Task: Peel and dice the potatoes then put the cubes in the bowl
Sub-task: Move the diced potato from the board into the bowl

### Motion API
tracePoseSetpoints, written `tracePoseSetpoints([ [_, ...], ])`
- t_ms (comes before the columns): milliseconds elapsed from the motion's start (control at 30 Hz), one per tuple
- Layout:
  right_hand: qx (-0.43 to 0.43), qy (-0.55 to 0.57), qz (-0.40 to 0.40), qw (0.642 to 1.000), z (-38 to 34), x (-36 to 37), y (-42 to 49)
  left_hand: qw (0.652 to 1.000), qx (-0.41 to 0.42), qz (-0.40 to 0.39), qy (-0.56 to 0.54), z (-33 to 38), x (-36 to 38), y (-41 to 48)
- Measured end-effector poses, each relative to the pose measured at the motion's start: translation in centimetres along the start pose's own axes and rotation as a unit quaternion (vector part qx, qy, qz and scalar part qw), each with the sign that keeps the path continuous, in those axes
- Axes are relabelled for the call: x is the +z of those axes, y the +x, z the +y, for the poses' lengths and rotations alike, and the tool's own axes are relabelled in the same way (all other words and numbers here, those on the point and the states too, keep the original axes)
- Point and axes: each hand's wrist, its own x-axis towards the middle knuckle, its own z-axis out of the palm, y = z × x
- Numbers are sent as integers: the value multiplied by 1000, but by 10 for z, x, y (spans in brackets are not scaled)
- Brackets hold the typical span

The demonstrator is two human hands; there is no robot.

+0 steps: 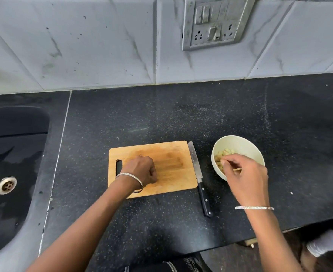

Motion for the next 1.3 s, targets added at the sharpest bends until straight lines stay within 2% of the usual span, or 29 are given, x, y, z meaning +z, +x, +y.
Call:
tracePoseSetpoints([
  [67,-58,13,-31,998,-9,15,-15,998,7,11,-60,2,-5,2],
  [200,-147,11,-194,970,-27,72,-46,977,47,50,-200,26,-28,8],
  [267,-179,7,-233,956,-31,99,-52,964,68,56,-252,42,-39,10],
  [433,-266,-30,-217,939,-32,133,-47,925,83,76,-362,68,-45,16],
  [600,-317,-67,-168,931,-30,132,-56,918,103,65,-378,96,-34,23],
  [700,-268,-58,-119,954,-22,117,-60,931,122,56,-340,120,-23,31],
  [800,-192,-33,-1,981,-7,79,-56,941,141,51,-304,140,-10,41],
  [900,-100,19,116,988,11,30,-40,953,156,68,-252,153,-3,50],
  [967,-51,11,153,987,25,9,-24,957,145,82,-239,158,-4,52],
  [1033,-17,-20,132,991,37,0,-10,953,130,76,-262,159,-5,52],
  [1167,43,-98,-22,994,45,-14,12,949,139,77,-272,161,-4,50],
  [1267,33,-99,51,993,38,-23,19,940,131,98,-299,159,-4,46],
  [1300,32,-97,49,994,35,-25,23,931,120,109,-327,156,-5,46],
])
